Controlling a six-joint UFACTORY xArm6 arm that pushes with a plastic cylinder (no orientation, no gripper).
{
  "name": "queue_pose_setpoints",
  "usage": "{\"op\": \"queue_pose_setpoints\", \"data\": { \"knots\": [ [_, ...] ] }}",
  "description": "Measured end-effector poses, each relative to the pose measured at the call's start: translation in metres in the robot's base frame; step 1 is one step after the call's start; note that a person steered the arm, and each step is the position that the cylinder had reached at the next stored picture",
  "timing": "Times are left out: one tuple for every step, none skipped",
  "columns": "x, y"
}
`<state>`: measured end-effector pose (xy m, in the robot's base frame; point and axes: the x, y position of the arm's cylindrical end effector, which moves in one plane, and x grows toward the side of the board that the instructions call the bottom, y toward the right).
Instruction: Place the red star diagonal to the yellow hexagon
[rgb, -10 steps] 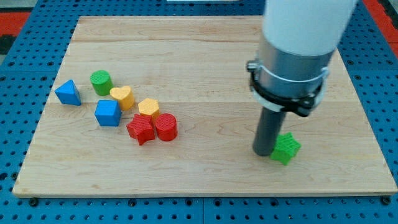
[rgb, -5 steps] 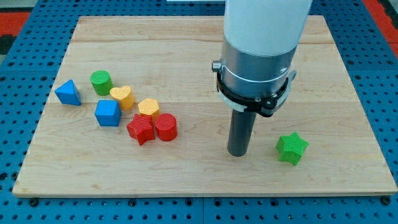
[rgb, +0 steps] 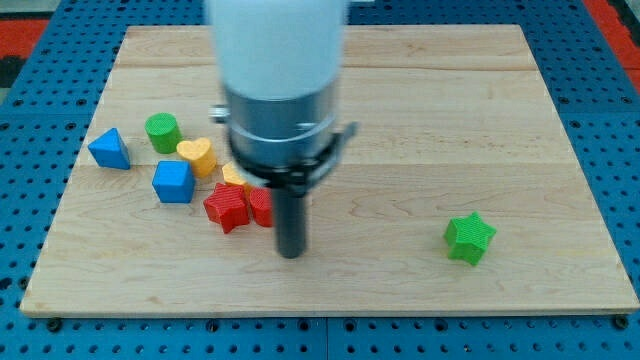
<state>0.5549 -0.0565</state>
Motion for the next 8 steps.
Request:
{"op": "queue_pose_setpoints", "data": {
  "knots": [
    [-0.039, -0.023],
    [-0.094, -0.021],
    [-0.050, -0.006],
    [-0.018, -0.018],
    [-0.050, -0.048],
    [-0.115, -0.065],
    [-0.147, -0.065],
    [-0.179, -0.065]
  ]
}}
